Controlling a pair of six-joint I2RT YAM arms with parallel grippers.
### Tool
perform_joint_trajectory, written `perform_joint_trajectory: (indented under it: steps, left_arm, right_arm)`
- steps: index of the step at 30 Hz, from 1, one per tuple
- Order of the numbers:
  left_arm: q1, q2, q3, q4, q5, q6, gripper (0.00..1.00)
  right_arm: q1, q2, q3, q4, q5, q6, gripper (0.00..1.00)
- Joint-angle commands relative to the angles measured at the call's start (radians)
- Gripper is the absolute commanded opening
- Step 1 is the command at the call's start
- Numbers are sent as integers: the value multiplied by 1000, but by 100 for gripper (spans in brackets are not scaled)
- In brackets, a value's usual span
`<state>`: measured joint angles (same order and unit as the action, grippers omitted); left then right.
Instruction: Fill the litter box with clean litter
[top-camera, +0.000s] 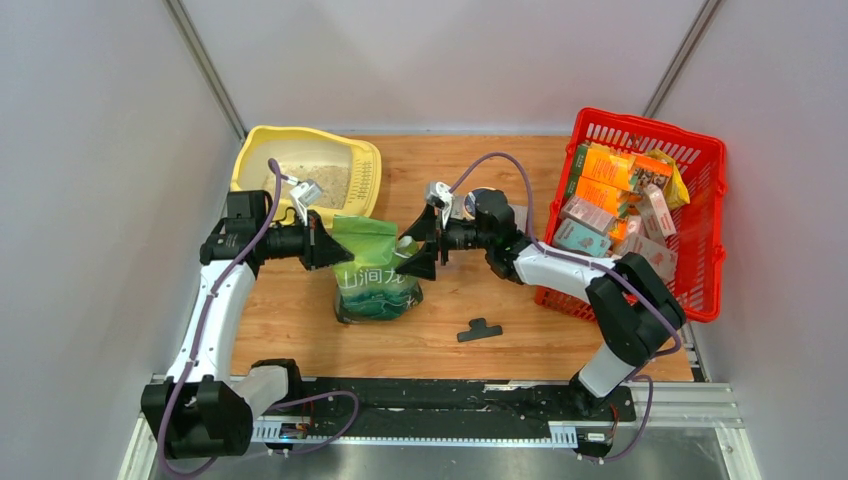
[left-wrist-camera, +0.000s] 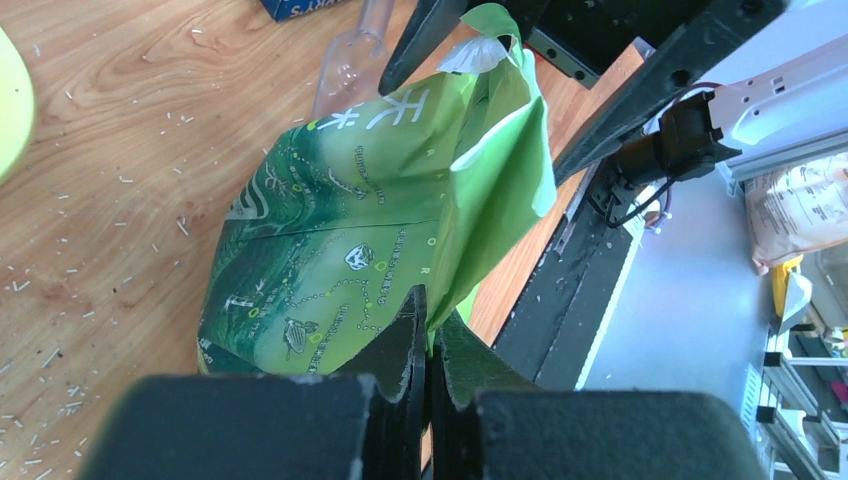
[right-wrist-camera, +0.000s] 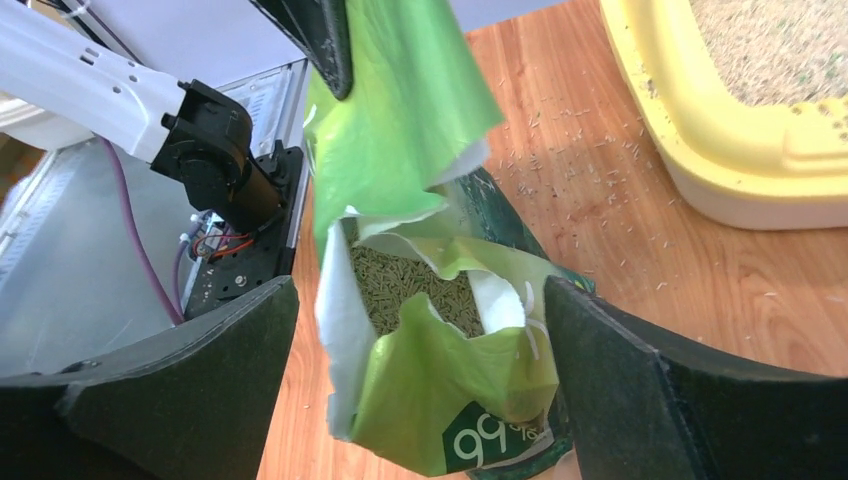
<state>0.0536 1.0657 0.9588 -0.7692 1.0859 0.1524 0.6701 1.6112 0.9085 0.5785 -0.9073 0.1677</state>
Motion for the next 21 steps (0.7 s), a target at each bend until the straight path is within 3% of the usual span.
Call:
perform_joint_trajectory:
  steps: [1,12,21]
  left_arm:
    - [0,2,57,-27,12,41,1]
    - [38,8,43,-9,-3,50,0]
    - [51,8,34,15,6,29,0]
  right_arm:
    - [-1,49,29,179,-18,145,94]
    - [8,59,-2,276,-39,381,73]
    - [36,70,-23,256,36,415,68]
